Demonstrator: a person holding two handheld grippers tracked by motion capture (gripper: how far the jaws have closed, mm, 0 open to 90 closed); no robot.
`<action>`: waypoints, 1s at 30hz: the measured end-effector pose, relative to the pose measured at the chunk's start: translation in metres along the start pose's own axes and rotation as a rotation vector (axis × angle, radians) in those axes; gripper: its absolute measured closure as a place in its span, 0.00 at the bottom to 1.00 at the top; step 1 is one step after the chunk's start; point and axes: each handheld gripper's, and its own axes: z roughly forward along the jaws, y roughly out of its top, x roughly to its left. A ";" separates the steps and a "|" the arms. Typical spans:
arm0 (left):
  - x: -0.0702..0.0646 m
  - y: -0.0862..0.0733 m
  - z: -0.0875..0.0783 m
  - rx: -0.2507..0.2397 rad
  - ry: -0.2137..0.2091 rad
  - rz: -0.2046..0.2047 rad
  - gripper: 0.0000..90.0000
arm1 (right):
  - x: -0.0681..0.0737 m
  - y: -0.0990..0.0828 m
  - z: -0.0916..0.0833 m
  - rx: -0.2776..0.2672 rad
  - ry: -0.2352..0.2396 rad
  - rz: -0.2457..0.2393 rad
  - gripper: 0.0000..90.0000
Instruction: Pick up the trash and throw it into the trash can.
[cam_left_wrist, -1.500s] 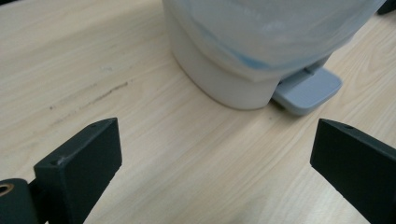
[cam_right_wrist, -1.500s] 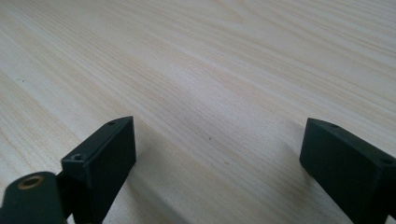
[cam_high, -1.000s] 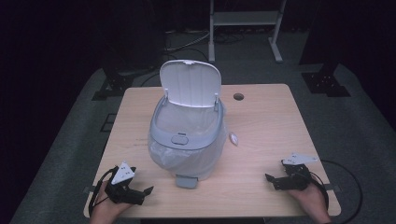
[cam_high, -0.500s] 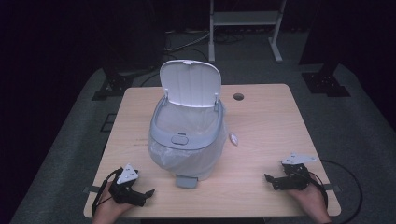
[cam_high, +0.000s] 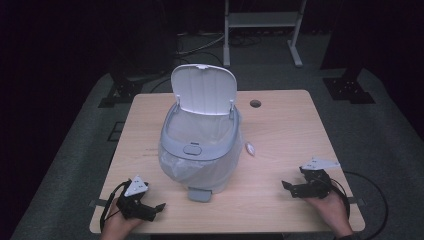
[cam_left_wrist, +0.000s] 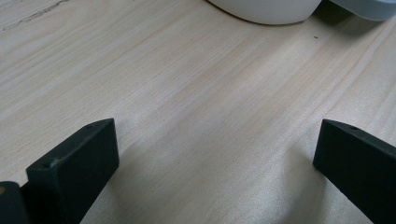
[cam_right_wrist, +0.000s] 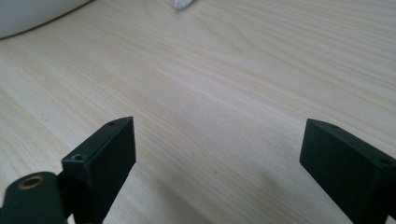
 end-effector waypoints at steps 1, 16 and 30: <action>0.000 0.000 0.000 0.000 0.000 0.000 0.00 | -0.001 0.001 0.000 0.000 0.001 0.001 0.11; 0.000 0.000 0.000 0.000 0.000 0.000 0.00 | 0.000 0.024 0.007 -0.024 0.032 0.025 0.11; 0.000 0.000 0.000 -0.001 0.000 0.001 0.00 | 0.005 0.048 0.018 -0.036 0.040 -0.007 0.14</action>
